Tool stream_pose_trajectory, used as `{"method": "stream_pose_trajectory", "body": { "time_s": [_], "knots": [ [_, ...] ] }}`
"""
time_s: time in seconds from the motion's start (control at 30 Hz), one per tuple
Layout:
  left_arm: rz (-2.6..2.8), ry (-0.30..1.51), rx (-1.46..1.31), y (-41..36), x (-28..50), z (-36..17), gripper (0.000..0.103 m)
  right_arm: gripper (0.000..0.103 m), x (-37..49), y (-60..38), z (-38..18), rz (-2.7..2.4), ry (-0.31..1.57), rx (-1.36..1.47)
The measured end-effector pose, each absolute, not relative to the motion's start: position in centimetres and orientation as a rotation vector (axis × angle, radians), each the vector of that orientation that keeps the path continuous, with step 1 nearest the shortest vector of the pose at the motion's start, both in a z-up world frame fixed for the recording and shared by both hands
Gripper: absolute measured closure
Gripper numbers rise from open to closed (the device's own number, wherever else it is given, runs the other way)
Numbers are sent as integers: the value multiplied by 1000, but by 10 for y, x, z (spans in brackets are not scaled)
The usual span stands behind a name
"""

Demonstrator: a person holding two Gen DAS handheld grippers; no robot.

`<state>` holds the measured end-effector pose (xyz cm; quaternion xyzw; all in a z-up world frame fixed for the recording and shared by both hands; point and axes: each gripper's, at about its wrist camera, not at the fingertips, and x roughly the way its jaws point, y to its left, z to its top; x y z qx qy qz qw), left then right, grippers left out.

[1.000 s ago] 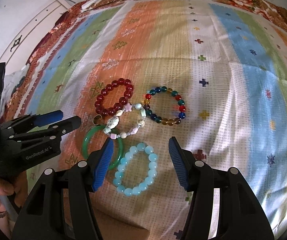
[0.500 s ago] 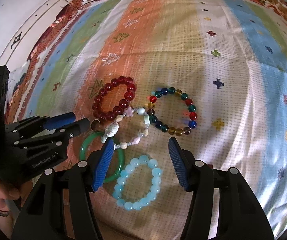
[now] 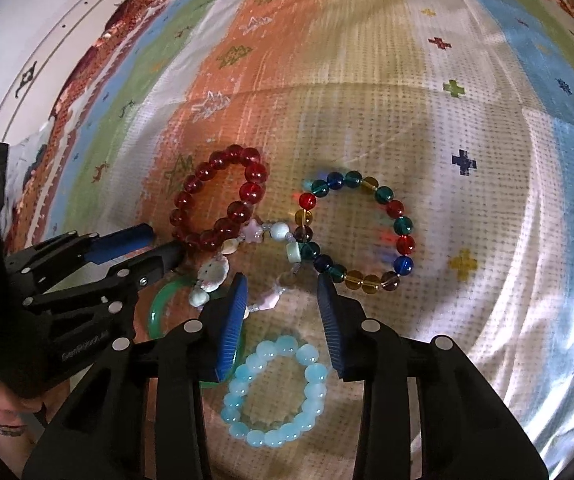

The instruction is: Organize jewelry

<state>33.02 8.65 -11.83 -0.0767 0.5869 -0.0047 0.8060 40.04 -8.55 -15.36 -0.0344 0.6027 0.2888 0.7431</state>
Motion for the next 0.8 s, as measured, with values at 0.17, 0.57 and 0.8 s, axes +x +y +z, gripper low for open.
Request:
{"method": "stream_pose_trajectory", "body": {
  "time_s": [0.17,0.57,0.8],
  "knots": [
    [-22,1268,-142,84,331,-120,67,68,401,-82,-156,617,1332,-95],
    [-8,1290,-186,90,331,-121,96,93,401,-90,-158,588,1311,-128],
    [19,1283,-168,99,326,-115,96,93,396,-92,-146,578,1270,-160]
  ]
}}
